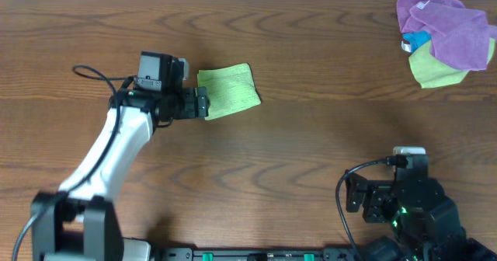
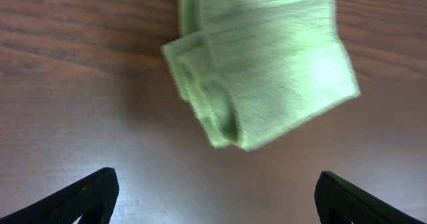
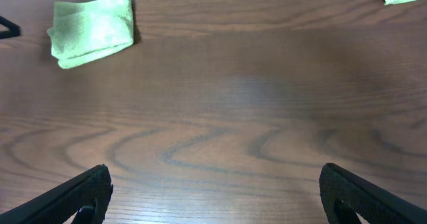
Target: Fold the cloth
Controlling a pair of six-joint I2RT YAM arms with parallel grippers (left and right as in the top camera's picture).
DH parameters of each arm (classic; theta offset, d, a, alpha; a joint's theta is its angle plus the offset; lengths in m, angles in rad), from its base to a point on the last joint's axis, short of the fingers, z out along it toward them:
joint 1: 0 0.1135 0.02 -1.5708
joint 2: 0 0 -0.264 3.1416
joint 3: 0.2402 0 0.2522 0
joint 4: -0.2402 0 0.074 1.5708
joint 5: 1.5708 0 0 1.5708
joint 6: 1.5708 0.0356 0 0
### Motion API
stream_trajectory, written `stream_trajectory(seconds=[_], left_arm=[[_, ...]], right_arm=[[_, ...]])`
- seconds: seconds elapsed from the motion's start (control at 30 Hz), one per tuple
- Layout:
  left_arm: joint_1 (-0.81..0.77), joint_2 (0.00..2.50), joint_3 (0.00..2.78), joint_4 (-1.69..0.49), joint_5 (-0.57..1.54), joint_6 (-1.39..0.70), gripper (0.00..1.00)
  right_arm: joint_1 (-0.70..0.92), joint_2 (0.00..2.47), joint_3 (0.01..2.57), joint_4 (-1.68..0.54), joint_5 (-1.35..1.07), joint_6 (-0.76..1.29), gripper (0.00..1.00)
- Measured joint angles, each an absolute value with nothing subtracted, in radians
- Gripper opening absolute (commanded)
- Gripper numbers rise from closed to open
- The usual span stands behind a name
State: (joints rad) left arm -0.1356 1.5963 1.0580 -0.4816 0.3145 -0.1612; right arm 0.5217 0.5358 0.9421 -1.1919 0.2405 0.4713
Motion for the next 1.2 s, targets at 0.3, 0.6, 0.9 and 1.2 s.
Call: stream_trajectory(seconds=[0.3,0.6,0.9,1.2], left_arm=[[-0.061,1.765,1.058,-0.309,0.519,-0.208,0.95],[-0.060,1.870,1.058,-0.290,0.599,-0.244,0.96],[-0.060,1.889,1.058,-0.232,0.622,-0.290,0.96],[-0.052,1.992,1.085,-0.113,0.765,-0.368,0.06]], right_arm=[[0.522,0.535,0.942,-1.192,0.243,0.471,0.99],[0.522,0.535,0.942,-1.192,0.243,0.471,0.99],[0.522,0.535,0.942,-1.184,0.228,0.471,0.99],[0.522,0.535,0.941,-1.172,0.213,0.471,0.99]])
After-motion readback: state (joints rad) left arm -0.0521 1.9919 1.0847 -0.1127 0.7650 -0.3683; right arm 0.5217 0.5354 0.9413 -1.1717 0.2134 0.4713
